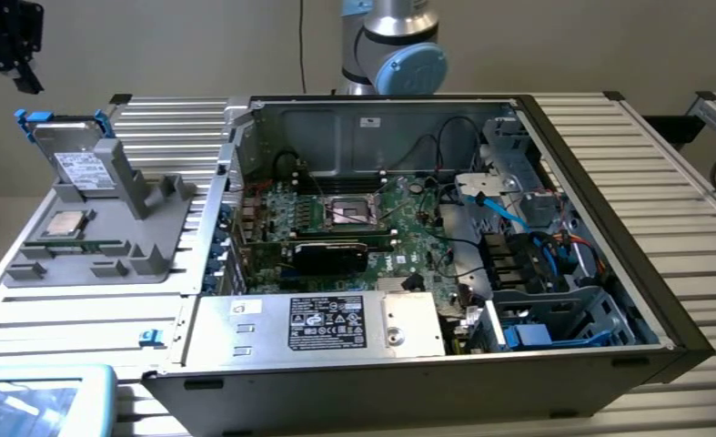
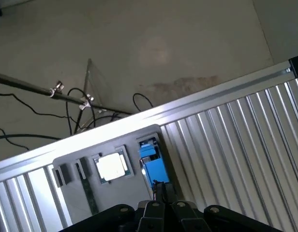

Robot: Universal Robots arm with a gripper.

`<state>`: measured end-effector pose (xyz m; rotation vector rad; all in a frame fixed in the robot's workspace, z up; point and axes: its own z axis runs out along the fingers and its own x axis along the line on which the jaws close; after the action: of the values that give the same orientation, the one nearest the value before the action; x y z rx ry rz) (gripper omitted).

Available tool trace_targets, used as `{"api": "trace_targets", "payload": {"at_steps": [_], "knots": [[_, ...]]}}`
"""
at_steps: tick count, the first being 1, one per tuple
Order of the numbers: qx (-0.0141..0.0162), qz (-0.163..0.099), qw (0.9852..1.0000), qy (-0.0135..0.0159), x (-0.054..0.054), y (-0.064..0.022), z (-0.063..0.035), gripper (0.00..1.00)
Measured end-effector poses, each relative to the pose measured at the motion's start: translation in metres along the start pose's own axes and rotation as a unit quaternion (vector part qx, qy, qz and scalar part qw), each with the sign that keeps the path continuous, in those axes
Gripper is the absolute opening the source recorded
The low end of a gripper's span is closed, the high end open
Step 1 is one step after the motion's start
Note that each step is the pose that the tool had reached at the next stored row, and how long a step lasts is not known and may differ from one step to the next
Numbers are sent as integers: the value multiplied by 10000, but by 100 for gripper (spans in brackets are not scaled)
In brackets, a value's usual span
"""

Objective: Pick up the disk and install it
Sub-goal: 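Pick up the disk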

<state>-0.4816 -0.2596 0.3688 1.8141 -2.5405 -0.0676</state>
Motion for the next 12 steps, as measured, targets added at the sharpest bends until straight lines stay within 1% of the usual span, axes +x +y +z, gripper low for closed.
{"api": "trace_targets", "payload": {"at_steps": [2,4,6,9,10,12], "knots": [[-1,-179,9998,9,0,0,0,11],[4,-363,9993,22,0,0,1,11],[22,-523,9986,38,-1,0,2,11],[60,-710,9974,76,-1,0,5,11],[67,-760,9970,86,-3,1,6,11],[68,-848,9963,89,-5,2,6,11]]}}
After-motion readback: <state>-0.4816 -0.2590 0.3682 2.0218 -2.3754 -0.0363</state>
